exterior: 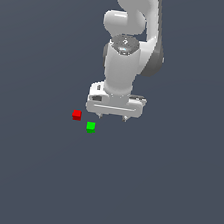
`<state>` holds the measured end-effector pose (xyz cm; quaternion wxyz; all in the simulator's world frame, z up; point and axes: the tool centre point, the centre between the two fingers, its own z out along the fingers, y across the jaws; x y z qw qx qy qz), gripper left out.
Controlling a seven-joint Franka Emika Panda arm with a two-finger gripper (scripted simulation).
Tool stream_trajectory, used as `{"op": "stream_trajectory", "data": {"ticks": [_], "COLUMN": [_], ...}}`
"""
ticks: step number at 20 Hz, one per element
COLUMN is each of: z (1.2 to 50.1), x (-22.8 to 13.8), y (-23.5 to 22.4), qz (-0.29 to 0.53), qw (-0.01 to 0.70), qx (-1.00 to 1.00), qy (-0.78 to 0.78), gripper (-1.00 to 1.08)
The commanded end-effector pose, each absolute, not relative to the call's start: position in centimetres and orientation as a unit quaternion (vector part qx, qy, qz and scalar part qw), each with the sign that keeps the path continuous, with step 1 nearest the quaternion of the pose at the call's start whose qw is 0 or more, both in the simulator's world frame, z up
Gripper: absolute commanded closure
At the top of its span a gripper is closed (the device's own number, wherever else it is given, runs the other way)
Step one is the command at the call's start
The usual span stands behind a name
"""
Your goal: Stack the red cube on top of the green cube.
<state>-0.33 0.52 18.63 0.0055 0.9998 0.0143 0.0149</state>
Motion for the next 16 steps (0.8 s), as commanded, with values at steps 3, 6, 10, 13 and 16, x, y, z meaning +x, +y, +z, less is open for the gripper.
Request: {"op": "stream_trajectory", "data": {"ticks": [3, 6, 10, 13, 16], "z": [18.6, 18.2, 17.3, 16.3, 14.9], "x": [-0.4, -0.7, -1.6, -2.7, -4.0], "y": [0.4, -0.1, -1.6, -3.4, -5.6], "qz": [0.015, 0.014, 0.013, 0.012, 0.01], "qw": [0.005, 0.005, 0.005, 0.004, 0.004], "qx": [1.0, 1.0, 1.0, 1.0, 1.0], "qy": [0.014, 0.015, 0.017, 0.019, 0.022], "gripper": [-0.92, -0.92, -0.92, -0.92, -0.92]}}
